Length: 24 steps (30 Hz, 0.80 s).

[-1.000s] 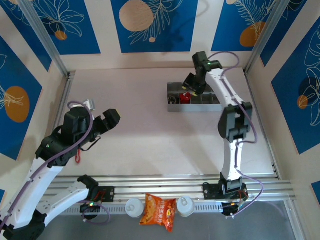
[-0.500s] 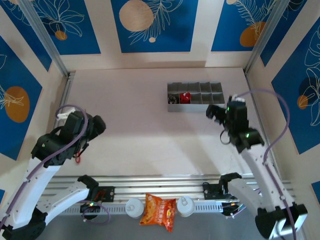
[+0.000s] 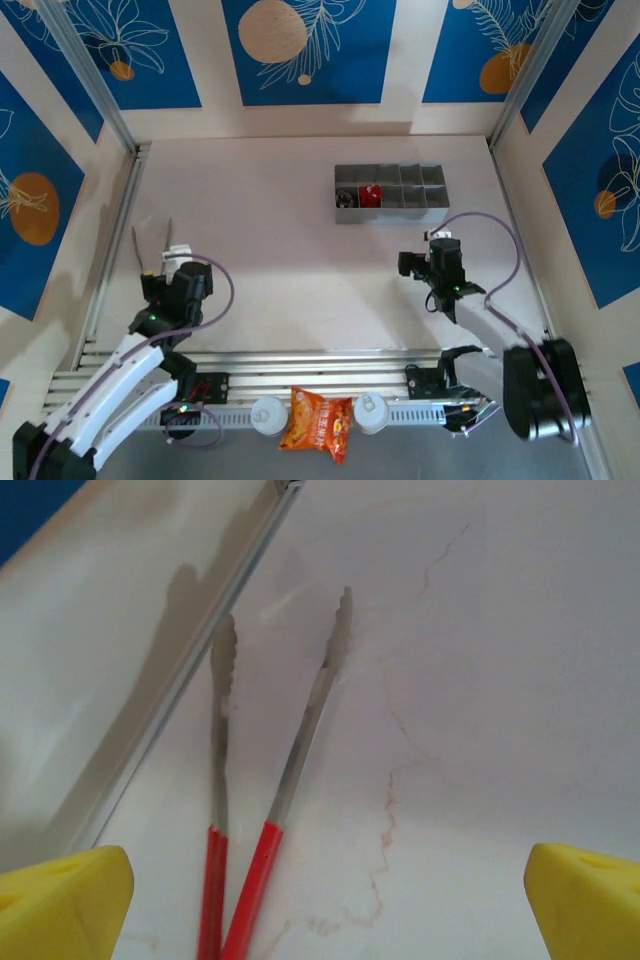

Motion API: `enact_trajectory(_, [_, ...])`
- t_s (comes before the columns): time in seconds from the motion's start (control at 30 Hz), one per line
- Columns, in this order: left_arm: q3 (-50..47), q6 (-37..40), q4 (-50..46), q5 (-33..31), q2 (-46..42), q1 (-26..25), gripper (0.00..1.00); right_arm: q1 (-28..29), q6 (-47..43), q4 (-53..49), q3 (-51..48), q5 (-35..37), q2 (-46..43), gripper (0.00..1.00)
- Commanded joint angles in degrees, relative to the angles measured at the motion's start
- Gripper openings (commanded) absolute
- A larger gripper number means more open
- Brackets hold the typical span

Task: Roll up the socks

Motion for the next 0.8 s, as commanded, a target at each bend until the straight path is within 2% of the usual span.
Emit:
enact_trajectory(0.0, [-5.61, 9.05, 33.71, 5.38, 7.38, 4.85, 1.0, -2.1, -3.0, 18.31, 3.02, -6.6, 7.1, 0.99])
enact_trajectory(0.07, [-6.36, 8.4, 44.17, 9.0, 15.47, 8.49, 1.0, -4.31, -2.89, 24.78, 4.36, -10.0, 12.0, 0.99])
enact_trajectory(0.13, [-6.38, 7.77, 52.24, 12.89, 23.55, 11.52, 1.0, -5.37, -5.26, 24.79, 7.09, -11.98, 15.35, 0.99])
enact_trajectory(0.2, [-6.13, 8.4, 60.57, 14.0, 30.36, 12.97, 1.0, -7.37, -4.21, 28.71, 6.54, -14.52, 18.02, 0.99])
enact_trajectory(0.27, [-5.29, 11.4, 68.15, 17.15, 35.75, 14.44, 1.0, -9.69, -2.54, 36.48, 3.08, -17.62, 20.21, 0.99])
enact_trajectory(0.33, [-4.89, 13.62, 71.27, 20.8, 38.56, 15.65, 1.0, -10.37, -2.55, 43.56, 0.01, -19.38, 21.8, 0.99])
enact_trajectory(0.4, [-8.27, 12.17, 84.95, 22.71, 45.19, 18.05, 1.0, -10.1, -2.47, 42.28, -0.01, -18.1, 20.93, 0.99])
enact_trajectory(0.43, [-10.04, 11.36, 90.21, 26.46, 46.66, 20.0, 1.0, -9.82, -2.7, 42.79, 0.01, -17.77, 21.27, 0.99])
enact_trajectory(0.5, [-10.54, 9.79, 86.11, 28.91, 43.87, 21.12, 1.0, -8.87, -3.16, 40.6, 1.66, -15.6, 21.95, 0.99])
enact_trajectory(0.57, [-10.29, 10.65, 88.34, 29.93, 45.5, 21.15, 1.0, -8.51, -3.1, 37.04, 3.76, -15.0, 22.34, 0.99])
enact_trajectory(0.63, [-8.31, 12.56, 84.38, 36.0, 46.82, 21.24, 1.0, -8.58, -3.1, 37.11, 3.63, -15.02, 22.17, 0.99])
enact_trajectory(0.7, [-5.14, 14.95, 87.95, 40.48, 52.97, 21.13, 1.0, -8.6, -3.1, 37.08, 3.6, -15.07, 22.09, 0.99])
enact_trajectory(0.73, [-2.83, 14.28, 78.04, 40.77, 50.01, 21.39, 1.0, -8.57, -3.1, 37.37, 3.46, -15.05, 22.19, 0.99])
enact_trajectory(0.77, [-1.17, 13.81, 73.48, 39.66, 49.12, 21.42, 1.0, -8.62, -3.09, 37.1, 3.56, -15.13, 22.09, 0.99])
